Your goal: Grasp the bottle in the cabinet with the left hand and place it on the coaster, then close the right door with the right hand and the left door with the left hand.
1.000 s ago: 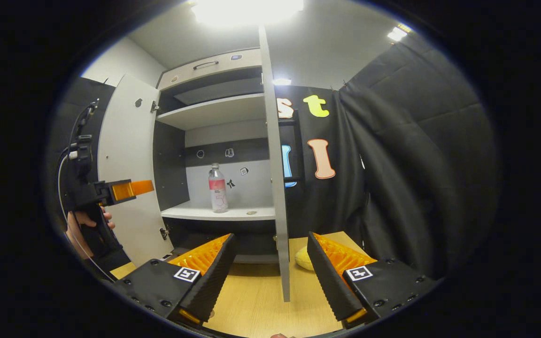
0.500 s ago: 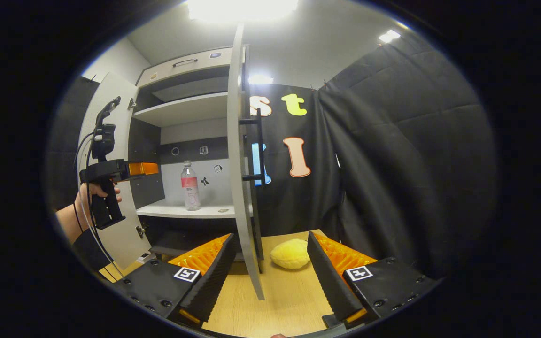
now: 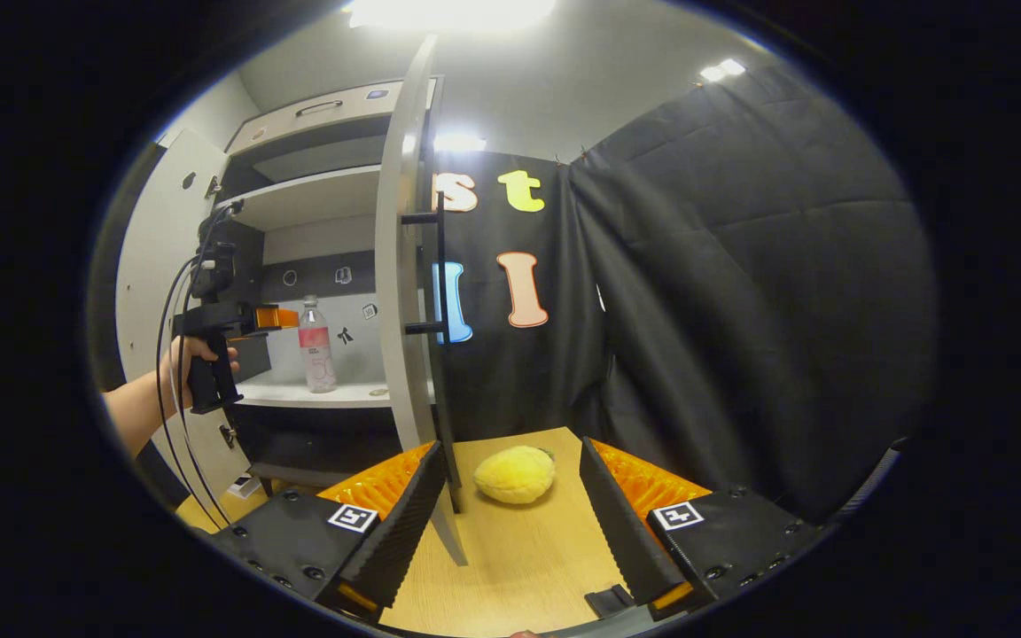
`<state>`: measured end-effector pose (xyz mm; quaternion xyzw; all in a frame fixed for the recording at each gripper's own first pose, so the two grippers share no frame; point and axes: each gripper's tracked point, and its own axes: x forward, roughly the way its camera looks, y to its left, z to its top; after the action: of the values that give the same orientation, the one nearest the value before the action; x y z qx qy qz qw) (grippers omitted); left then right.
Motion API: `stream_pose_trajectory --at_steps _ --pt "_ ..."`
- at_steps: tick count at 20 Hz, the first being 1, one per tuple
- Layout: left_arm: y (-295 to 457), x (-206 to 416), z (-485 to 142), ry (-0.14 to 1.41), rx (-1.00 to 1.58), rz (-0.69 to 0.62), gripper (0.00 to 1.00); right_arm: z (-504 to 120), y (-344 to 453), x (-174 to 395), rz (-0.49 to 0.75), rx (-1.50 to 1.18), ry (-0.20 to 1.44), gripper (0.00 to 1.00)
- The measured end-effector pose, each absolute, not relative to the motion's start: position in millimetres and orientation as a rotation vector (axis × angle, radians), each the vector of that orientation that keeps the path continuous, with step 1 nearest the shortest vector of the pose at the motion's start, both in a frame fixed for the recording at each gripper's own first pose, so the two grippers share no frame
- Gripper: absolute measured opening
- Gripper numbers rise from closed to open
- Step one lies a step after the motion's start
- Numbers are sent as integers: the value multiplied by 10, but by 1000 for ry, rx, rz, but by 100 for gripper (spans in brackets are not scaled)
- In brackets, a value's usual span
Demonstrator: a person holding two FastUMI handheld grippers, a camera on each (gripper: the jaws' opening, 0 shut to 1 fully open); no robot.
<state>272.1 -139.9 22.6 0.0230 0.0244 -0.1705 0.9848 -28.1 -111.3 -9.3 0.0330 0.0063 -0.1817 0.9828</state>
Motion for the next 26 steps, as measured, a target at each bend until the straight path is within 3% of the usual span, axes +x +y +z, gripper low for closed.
stream_pose_trajectory --at_steps 9,10,14,17,26 --pt "-1615 3165 23 86 86 -387 92 -215 -1332 -280 -454 104 41 97" --pt "-1610 3220 -20 90 95 -385 92 -229 -1328 -278 -455 109 44 93" --pt "-1661 3326 -129 114 88 -398 92 -281 -1301 -267 -461 111 53 97" --pt "-1685 3320 -136 115 85 -400 70 -311 -1313 -303 -469 109 55 97" --pt "-1736 2853 206 77 82 -453 70 -322 -1423 -298 -480 148 37 97"
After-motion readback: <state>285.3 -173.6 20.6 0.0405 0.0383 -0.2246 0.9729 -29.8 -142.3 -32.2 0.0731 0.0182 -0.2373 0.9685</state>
